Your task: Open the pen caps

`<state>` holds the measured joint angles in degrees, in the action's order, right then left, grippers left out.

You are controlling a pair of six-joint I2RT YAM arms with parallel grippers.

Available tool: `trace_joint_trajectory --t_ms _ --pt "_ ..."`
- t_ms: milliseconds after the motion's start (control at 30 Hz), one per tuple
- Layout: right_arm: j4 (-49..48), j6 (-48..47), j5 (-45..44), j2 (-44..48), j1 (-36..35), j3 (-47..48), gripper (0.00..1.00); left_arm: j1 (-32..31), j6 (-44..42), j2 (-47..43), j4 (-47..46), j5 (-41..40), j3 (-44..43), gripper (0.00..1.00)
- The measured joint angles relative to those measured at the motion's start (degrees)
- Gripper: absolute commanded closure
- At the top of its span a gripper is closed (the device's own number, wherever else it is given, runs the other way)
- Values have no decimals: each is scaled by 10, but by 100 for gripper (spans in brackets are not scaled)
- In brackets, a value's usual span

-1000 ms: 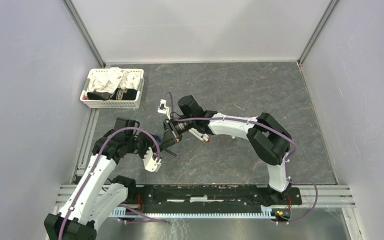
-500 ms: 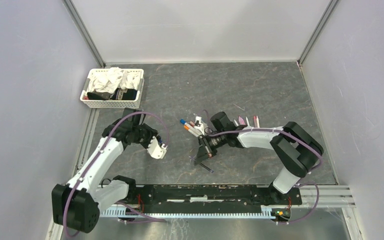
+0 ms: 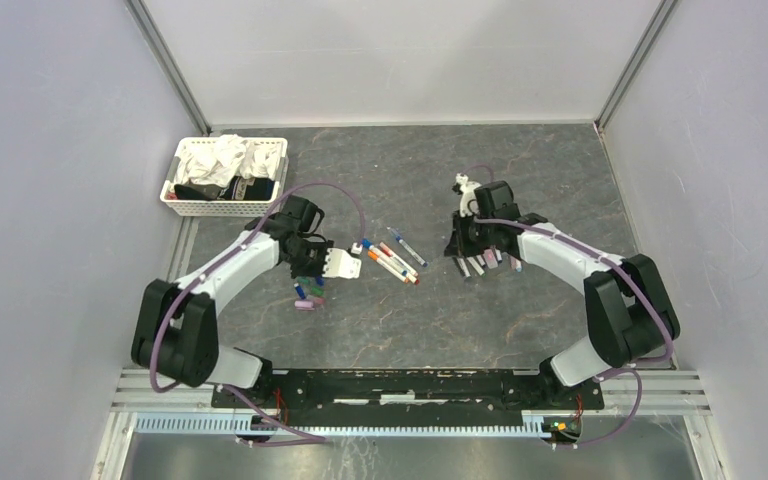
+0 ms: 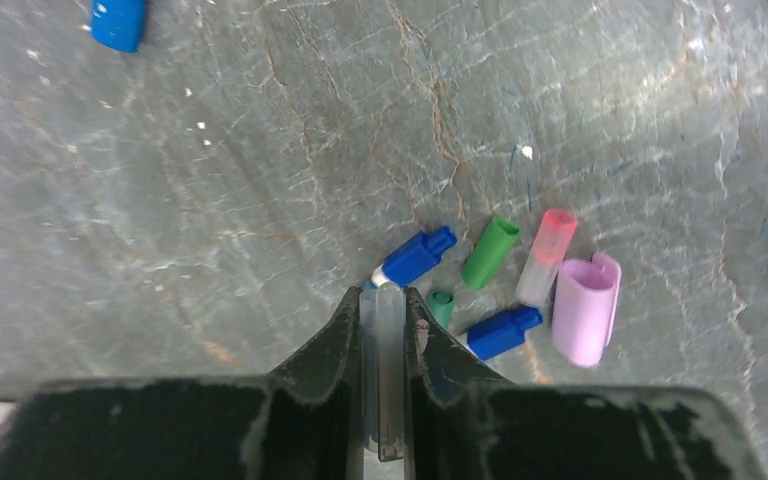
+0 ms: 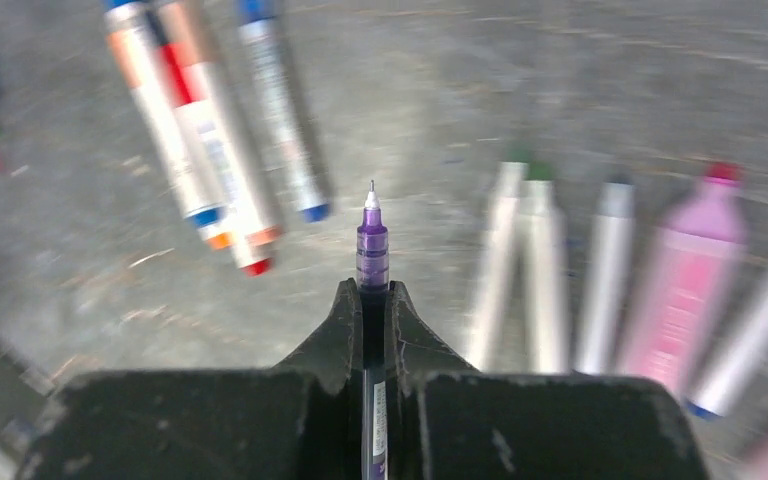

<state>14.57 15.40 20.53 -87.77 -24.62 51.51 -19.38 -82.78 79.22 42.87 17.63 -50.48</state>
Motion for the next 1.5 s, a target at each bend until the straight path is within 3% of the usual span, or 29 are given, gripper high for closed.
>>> trace_joint_trajectory --t_ms 233,533,600,633,733,767,800,1033,1333,1500 --pt "10 -25 -173 0 30 0 100 -5 126 84 -31 -11 -16 75" --pt "-4 -39 -291 -14 57 1 97 -5 181 99 -45 -5 -17 55" --pt "-7 -42 -306 -26 66 2 95 -5 188 100 -42 -2 -19 46" --pt "-8 -44 -313 -33 70 2 94 -5 191 100 -37 3 -23 34" --pt "-10 -48 -325 -51 80 3 87 -5 203 100 -19 18 -41 25" --pt "-10 -50 -329 -57 82 3 86 -5 207 100 -11 23 -50 6" --pt "-11 -52 -332 -61 83 4 83 -5 211 100 -3 25 -61 1" --pt "-16 -58 -337 -68 87 7 54 -5 260 93 69 54 -158 0" --pt "-15 -51 -315 -39 80 11 51 3 337 50 134 53 -270 0" --pt "-12 -52 -301 -8 36 35 52 18 380 9 134 44 -300 0"
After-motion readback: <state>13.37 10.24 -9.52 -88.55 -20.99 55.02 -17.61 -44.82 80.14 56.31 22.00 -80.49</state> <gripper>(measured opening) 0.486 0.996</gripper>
